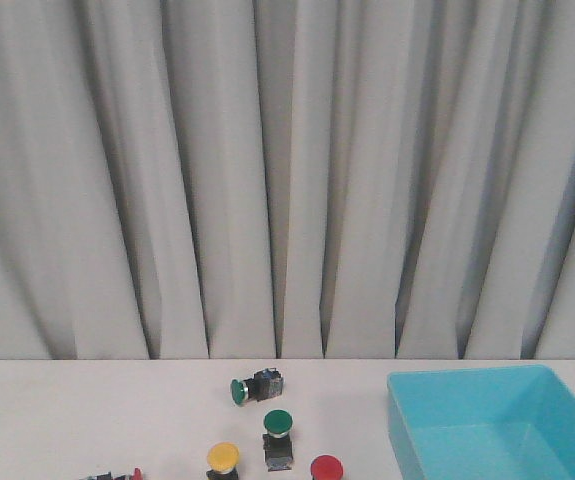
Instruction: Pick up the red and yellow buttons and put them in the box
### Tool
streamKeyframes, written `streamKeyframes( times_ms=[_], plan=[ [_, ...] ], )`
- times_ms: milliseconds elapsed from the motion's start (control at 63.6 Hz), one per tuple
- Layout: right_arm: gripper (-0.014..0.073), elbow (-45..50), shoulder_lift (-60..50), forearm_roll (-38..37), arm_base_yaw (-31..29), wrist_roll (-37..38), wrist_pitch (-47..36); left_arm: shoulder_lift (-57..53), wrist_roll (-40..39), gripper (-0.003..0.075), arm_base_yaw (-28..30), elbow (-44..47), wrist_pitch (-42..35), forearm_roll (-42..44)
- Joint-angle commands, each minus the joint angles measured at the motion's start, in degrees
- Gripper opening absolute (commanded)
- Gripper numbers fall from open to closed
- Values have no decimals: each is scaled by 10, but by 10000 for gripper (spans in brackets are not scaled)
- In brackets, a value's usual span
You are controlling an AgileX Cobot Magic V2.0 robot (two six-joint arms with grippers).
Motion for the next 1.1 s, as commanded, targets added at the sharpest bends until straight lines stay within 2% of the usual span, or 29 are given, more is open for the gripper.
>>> streamKeyframes(
  times_ms=[0, 754, 880, 1084],
  plan=[
    [-3, 4, -7, -5, -3, -1, -43, -8, -3, -6, -4, 27, -41, -3],
    [-3, 3, -7, -6, -3, -3, -51, -8, -4, -6, -4, 27, -41, -4],
    [-3, 3, -6, -35, -3, -62, -32, -8, -17, -6, -4, 23, -37, -6],
    [-3, -32, 2, -30, -3, -38, -33, -6, -72, -6, -4, -22, -27, -6]
  ],
)
